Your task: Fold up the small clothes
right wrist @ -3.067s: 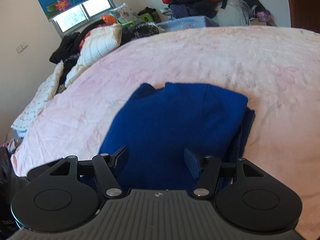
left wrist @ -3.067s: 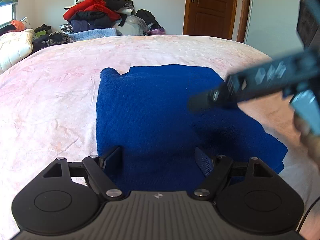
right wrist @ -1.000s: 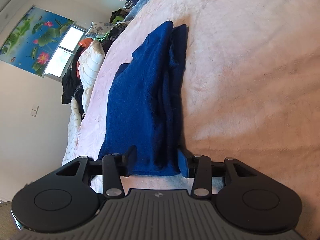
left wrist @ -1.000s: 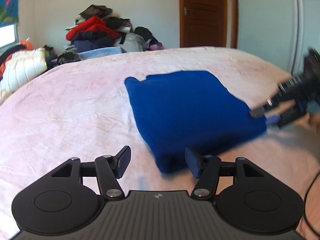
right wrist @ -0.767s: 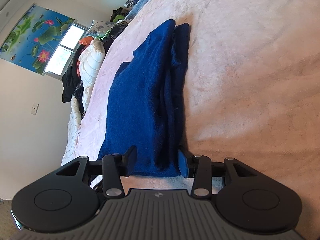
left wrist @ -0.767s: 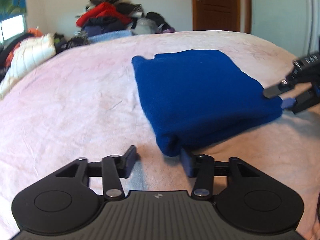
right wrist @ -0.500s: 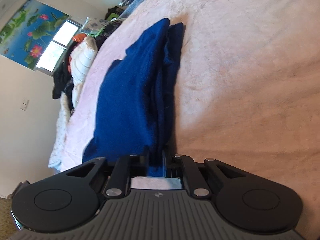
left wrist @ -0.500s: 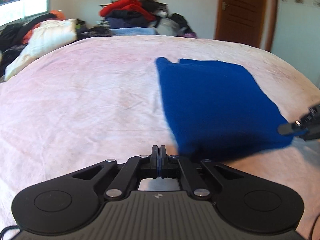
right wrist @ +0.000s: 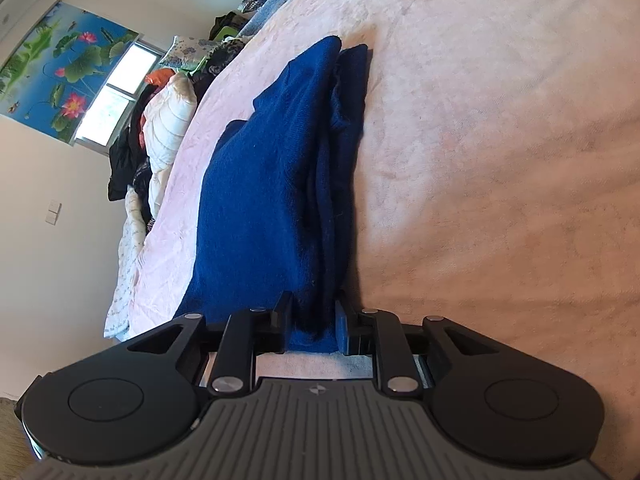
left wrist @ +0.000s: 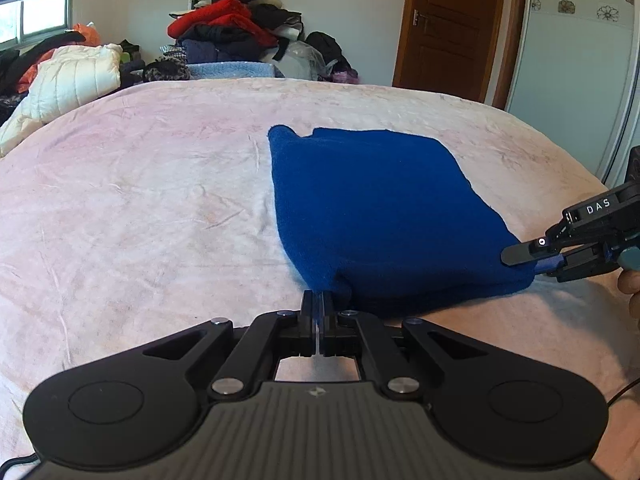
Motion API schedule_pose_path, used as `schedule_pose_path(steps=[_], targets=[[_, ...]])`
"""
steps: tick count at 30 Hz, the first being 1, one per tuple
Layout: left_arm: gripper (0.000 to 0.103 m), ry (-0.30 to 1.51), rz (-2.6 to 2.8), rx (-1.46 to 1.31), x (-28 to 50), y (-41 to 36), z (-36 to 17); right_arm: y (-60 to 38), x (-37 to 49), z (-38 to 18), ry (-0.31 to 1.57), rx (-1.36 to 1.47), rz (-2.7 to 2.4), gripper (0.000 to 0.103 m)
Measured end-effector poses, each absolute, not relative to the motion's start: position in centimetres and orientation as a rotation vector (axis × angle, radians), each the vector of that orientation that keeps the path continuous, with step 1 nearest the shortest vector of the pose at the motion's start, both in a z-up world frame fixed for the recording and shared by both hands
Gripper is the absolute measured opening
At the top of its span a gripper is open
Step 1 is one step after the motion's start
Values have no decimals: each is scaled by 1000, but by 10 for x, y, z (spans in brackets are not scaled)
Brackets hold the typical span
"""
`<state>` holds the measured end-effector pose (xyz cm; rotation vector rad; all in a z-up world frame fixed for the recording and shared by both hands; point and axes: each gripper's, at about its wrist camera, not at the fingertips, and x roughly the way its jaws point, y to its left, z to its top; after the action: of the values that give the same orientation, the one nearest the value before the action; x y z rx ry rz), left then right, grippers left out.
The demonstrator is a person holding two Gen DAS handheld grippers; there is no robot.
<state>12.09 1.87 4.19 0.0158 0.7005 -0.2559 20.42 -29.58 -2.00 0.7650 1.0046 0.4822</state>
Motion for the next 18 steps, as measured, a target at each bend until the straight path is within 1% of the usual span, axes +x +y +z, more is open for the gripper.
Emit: schedule_pose_path(steps=[6, 8, 9, 10, 12, 14, 16, 17, 18], targets=[[4, 724, -246, 18, 118, 18, 41, -297, 204, -21, 1001, 787, 495, 34], [9, 729, -249, 26, 118, 15, 40, -297, 205, -21, 1001, 783, 494, 35], [26, 737, -243, 24, 119, 14, 39, -296, 205, -20, 1003, 781, 494, 35], [55, 742, -241, 19, 120, 13, 39, -296, 205, -20, 1003, 778, 495, 36], [83, 694, -217, 10, 115, 12, 41, -295, 205, -19, 1005, 776, 495, 37], [83, 637, -220, 38, 112, 9, 46, -295, 205, -19, 1003, 771, 499, 38], [83, 635, -218, 40, 114, 8, 46, -294, 204, -18, 1002, 769, 499, 38], [82, 643, -204, 43, 118, 8, 44, -294, 204, -18, 1002, 768, 499, 38], [78, 665, -192, 64, 122, 7, 41, -294, 205, -19, 1003, 769, 500, 38]])
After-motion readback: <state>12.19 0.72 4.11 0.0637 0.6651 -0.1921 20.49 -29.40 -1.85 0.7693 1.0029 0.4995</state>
